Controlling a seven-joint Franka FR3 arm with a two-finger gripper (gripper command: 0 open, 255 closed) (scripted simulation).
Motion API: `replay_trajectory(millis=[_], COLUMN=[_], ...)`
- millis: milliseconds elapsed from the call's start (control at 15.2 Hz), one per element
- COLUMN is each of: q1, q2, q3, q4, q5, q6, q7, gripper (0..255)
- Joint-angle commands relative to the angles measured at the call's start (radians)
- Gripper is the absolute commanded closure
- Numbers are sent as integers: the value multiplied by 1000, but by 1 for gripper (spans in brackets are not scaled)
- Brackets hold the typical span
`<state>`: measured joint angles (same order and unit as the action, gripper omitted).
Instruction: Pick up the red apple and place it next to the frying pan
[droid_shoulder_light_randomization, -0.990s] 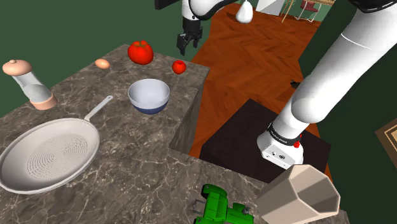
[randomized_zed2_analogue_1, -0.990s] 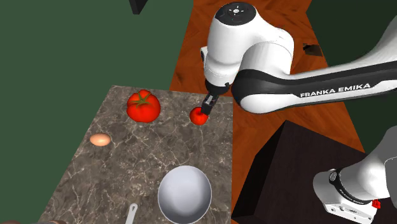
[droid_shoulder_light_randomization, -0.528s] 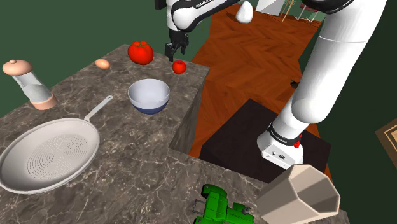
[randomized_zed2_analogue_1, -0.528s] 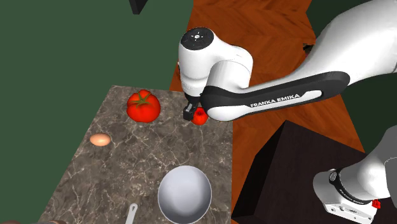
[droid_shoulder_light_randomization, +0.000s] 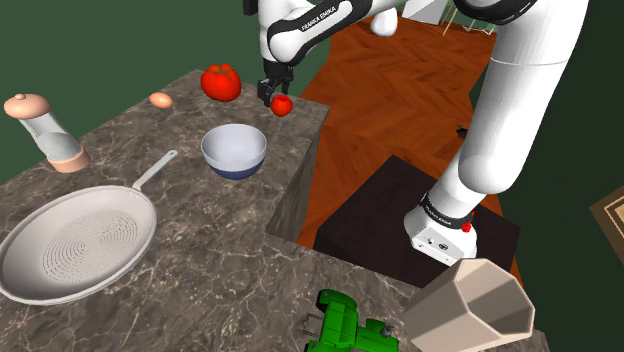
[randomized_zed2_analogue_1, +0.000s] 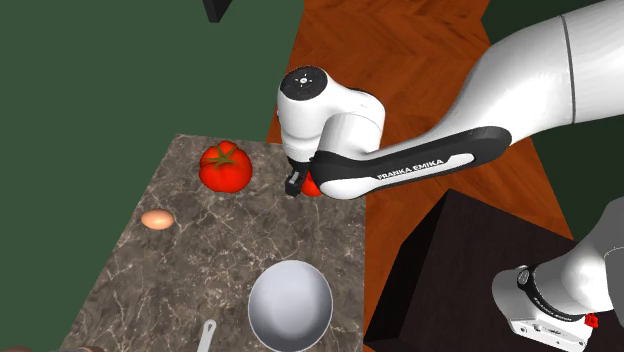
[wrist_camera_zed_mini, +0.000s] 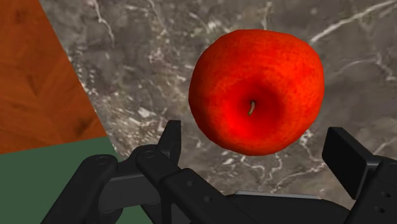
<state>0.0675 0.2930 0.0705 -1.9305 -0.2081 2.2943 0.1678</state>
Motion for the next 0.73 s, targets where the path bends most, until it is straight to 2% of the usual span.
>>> replay_trajectory(millis=[0, 330, 396, 660], q1=[0, 0, 0, 0], q2=[3, 3, 3, 3], q3=[-1, -1, -1, 0], q4=[-1, -1, -1, 0], q5=[-1, -1, -1, -1], q6=[4, 4, 4, 4], q7=[0, 0, 0, 0], gripper=[0, 0, 255, 255])
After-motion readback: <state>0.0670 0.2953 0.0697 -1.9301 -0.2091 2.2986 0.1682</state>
